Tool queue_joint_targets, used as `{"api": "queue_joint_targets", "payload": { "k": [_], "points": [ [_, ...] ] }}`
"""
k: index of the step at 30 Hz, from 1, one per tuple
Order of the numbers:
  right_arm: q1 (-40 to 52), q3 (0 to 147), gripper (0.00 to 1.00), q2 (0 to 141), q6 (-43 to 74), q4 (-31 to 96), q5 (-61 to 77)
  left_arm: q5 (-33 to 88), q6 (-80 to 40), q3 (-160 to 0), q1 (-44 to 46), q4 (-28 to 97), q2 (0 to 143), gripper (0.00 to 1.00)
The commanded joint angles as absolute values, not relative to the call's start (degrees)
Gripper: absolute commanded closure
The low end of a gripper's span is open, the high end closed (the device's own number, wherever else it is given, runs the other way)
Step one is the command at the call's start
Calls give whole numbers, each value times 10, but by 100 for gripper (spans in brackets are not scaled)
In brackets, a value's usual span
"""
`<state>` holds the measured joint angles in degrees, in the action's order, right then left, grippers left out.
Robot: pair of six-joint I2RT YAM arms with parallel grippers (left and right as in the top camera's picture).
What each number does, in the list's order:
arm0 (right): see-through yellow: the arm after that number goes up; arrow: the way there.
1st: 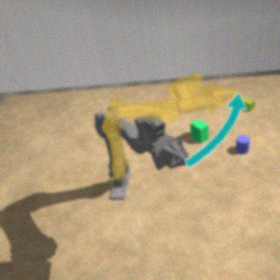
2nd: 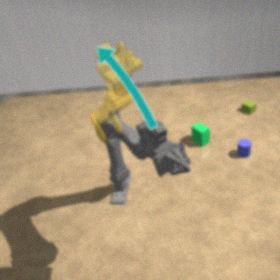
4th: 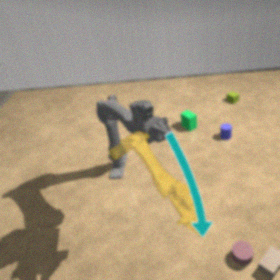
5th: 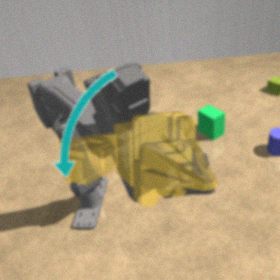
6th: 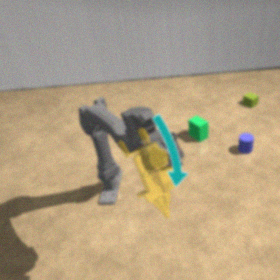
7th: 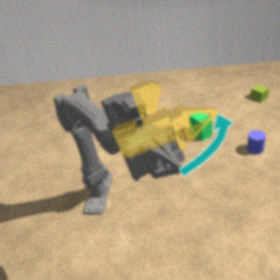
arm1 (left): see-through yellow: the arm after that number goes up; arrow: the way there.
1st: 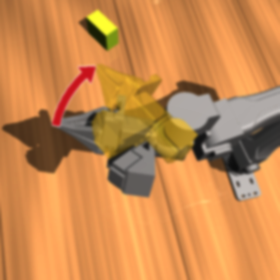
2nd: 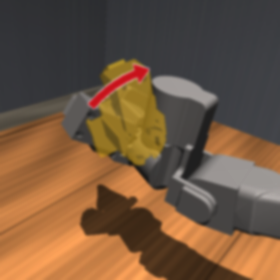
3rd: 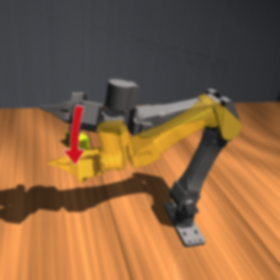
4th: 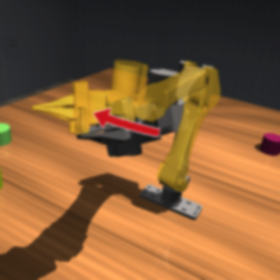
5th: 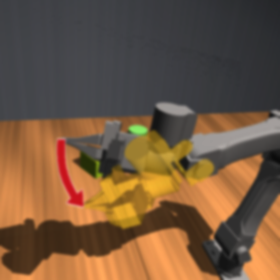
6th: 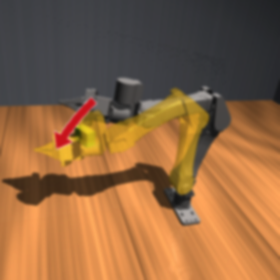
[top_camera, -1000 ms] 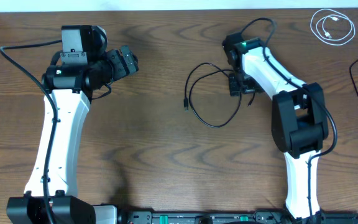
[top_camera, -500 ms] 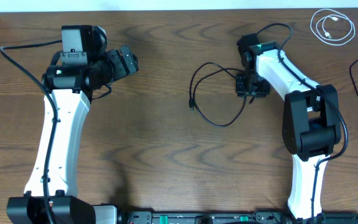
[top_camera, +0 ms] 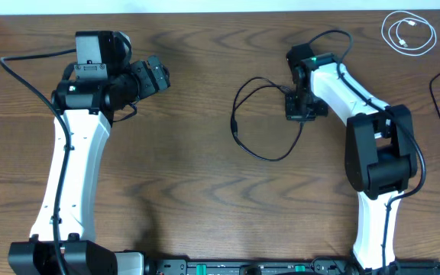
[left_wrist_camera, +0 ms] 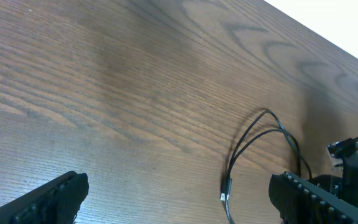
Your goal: Untangle cables
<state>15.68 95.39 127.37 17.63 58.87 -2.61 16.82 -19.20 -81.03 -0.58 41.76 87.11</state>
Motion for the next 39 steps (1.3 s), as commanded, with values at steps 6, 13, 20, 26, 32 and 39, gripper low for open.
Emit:
{"api": "queue_joint_targets", "payload": {
  "k": [6, 13, 20, 26, 32, 39],
  "points": [
    [140, 1057, 99, 1211, 74, 665, 90, 173, -180, -817, -6, 418, 872, 2],
    [41, 1080, 99, 1034, 74, 661, 90, 173, -180, -817, -6, 418, 872, 2],
    [-135, 1080, 99, 922, 119, 623, 126, 173, -180, -817, -6, 418, 872, 2],
    [-269, 1079, 99, 924, 148, 615, 86, 173, -180, -817, -6, 418, 872, 2],
    [-371, 1079, 99, 957, 150, 583, 85, 173, -180, -817, -6, 418, 872, 2],
    [-423, 1079, 99, 1045, 187, 486, 85, 173, -180, -817, -6, 418, 872, 2]
  ]
}}
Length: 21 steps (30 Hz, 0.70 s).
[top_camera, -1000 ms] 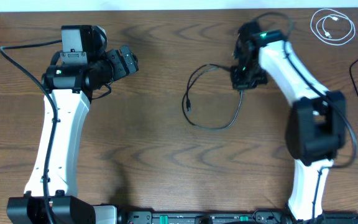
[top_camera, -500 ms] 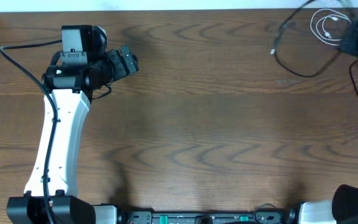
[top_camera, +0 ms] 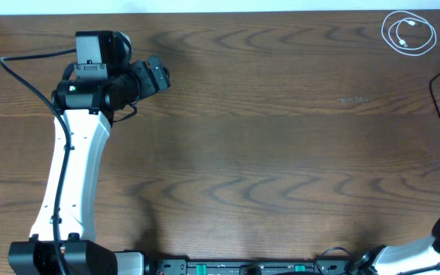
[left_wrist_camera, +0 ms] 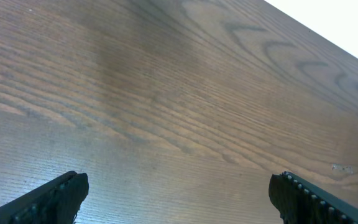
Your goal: Untangle cables
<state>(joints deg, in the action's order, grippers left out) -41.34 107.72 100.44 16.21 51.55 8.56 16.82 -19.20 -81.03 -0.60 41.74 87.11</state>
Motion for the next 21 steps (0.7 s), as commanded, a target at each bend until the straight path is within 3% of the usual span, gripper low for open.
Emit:
{"api": "queue_joint_targets", "payload": {
  "k": [1, 3, 4, 5, 6, 8, 15, 18, 21],
  "points": [
    [-423, 1079, 99, 1075, 184, 464, 85, 173, -180, -817, -6, 418, 872, 2],
    [-423, 1079, 96, 1096, 177, 456, 85, 173, -180, -817, -6, 418, 872, 2],
    [-424, 1079, 72, 1111, 177, 455, 83, 173, -180, -817, -6, 418, 872, 2],
    [-425, 1079, 36, 1127, 177, 457, 80, 173, -180, -817, -6, 418, 872, 2],
    [-426, 1079, 22, 1136, 178, 463, 80, 173, -180, -817, -6, 418, 872, 2],
    [-426, 1079, 10, 1139, 180, 482, 80, 173, -180, -817, -6, 418, 872, 2],
    [-411, 1080, 5, 1055, 195, 544, 143, 173, -180, -817, -6, 418, 872, 2],
    [-366, 1080, 7, 972, 121, 595, 270, 173, -180, -817, -6, 418, 872, 2],
    [-310, 1080, 7, 913, 71, 652, 295, 173, -180, -817, -6, 418, 872, 2]
  ]
}}
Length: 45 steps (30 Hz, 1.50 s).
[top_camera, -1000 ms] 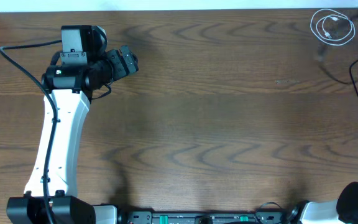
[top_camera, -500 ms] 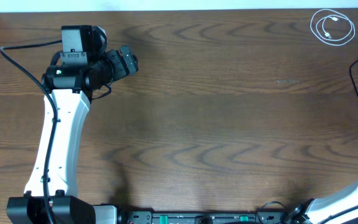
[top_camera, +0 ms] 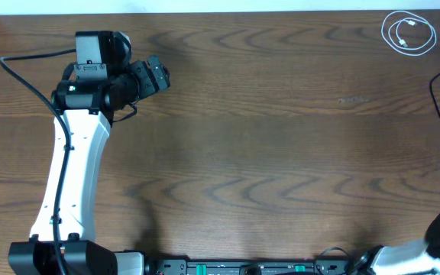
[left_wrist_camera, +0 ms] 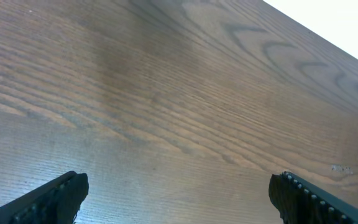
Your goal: Untangle cables
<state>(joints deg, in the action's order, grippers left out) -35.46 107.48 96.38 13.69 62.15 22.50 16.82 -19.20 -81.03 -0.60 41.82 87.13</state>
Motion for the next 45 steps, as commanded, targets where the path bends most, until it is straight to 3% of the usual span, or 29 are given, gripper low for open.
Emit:
{"api": "queue_joint_targets", "payload": {
  "k": [1, 5, 6, 11, 20, 29, 35, 45],
  "points": [
    [-289, 1080, 7, 895, 54, 672, 295, 173, -180, -817, -6, 418, 872, 2],
    [-201, 1080, 6, 837, -6, 746, 295, 173, -180, -817, -6, 418, 872, 2],
    [-182, 1080, 1, 824, -9, 762, 295, 173, -180, -817, -6, 418, 872, 2],
    [-93, 1079, 1, 767, 2, 871, 295, 173, -180, -817, -6, 418, 872, 2],
    [-83, 1079, 1, 749, 4, 967, 295, 173, -180, -817, -6, 418, 872, 2],
    [-67, 1074, 1, 720, -93, 964, 295, 173, -180, -817, -6, 418, 872, 2],
    [-67, 945, 1, 635, -153, 814, 256, 173, -180, -817, -6, 418, 872, 2],
    [-21, 390, 1, 322, -194, 237, 230, 173, -180, -817, -6, 418, 872, 2]
  ]
}}
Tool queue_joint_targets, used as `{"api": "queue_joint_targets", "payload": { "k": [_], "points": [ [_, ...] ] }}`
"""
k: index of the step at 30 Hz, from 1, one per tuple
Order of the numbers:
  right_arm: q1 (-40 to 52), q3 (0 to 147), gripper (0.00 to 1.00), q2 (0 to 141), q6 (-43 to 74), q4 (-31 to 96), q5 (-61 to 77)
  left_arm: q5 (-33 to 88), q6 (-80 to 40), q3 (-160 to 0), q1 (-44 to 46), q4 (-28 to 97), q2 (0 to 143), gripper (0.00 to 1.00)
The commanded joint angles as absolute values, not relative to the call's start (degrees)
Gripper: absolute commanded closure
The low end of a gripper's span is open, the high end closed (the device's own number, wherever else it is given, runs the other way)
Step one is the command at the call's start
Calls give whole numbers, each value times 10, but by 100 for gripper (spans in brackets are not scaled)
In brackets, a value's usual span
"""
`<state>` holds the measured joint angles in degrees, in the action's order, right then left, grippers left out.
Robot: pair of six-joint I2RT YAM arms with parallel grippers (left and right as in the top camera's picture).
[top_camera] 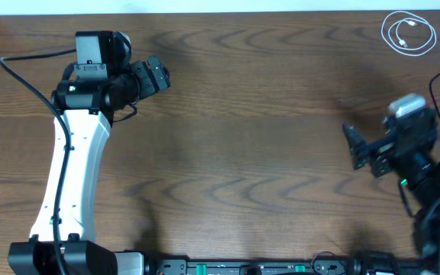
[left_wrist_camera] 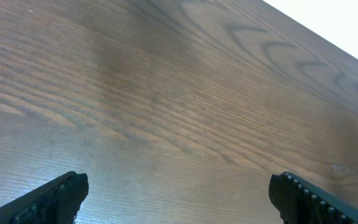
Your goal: Untangle cables
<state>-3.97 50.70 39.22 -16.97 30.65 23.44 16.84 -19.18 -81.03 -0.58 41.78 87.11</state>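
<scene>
A black cable lies bunched at the table's right edge, partly cut off by the frame. A white cable [top_camera: 409, 33] is coiled at the far right corner. My right gripper [top_camera: 360, 149] hovers just left of the black cable, pointing left, its fingers apart with nothing between them. My left gripper [top_camera: 157, 75] is at the far left, open over bare wood. In the left wrist view the left gripper [left_wrist_camera: 179, 193] has its fingertips [left_wrist_camera: 70, 190] wide apart, and a sliver of the white cable shows at the edge.
The brown wooden table [top_camera: 243, 153] runs across the whole overhead view. A pale surface borders its far edge [top_camera: 205, 6]. The left arm's white link [top_camera: 71, 176] reaches from the near edge to the far left.
My right arm was almost out of view at the near right corner. Now it stands at the right side with its gripper beside the black cable. The left arm has not moved.
At first my right gripper was on a black cable looped in the middle of the table. Later that loop was gone from the middle and the right arm was down at the near right corner. Then more black strands lay at the right edge. The left gripper stayed open throughout.
</scene>
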Motion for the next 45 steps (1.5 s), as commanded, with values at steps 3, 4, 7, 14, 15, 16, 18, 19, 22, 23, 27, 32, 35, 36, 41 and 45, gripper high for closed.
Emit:
{"api": "queue_joint_targets", "payload": {
  "k": [3, 4, 7, 14, 15, 16, 18, 19, 22, 23, 27, 32, 35, 36, 41, 45],
  "points": [
    [-13, 271, 1, 256, -194, 129, 230, 173, -180, -817, -6, 418, 872, 2],
    [-13, 246, 1, 241, -194, 107, 230, 173, -180, -817, -6, 418, 872, 2],
    [-7, 152, 1, 179, -194, 34, 230, 173, -180, -817, -6, 418, 872, 2],
    [3, 22, 1, 45, -194, 2, 197, 173, -180, -817, -6, 418, 872, 2],
    [3, 8, 1, 28, -194, 2, 196, 173, -180, -817, -6, 418, 872, 2],
    [3, 2, 1, 17, -194, 6, 194, 173, -180, -817, -6, 418, 872, 2],
    [4, 3, 1, 3, -194, 28, 183, 173, -180, -817, -6, 418, 872, 2],
    [4, 3, 1, 3, -194, 28, 177, 173, -180, -817, -6, 418, 872, 2],
    [4, 3, 1, 3, -194, 30, 164, 173, -180, -817, -6, 418, 872, 2],
    [4, 3, 1, 3, -194, 30, 164, 173, -180, -817, -6, 418, 872, 2],
    [4, 3, 1, 3, -194, 29, 171, 173, -180, -817, -6, 418, 872, 2],
    [4, 3, 1, 3, -194, 30, 171, 173, -180, -817, -6, 418, 872, 2],
    [4, 3, 1, 3, -194, 29, 171, 173, -180, -817, -6, 418, 872, 2],
    [4, 3, 1, 3, -193, 29, 171, 173, -180, -817, -6, 418, 872, 2],
    [4, 3, 1, 3, -194, 29, 171, 173, -180, -817, -6, 418, 872, 2],
    [4, 3, 1, 3, -193, 29, 171, 173, -180, -817, -6, 418, 872, 2]
  ]
}}
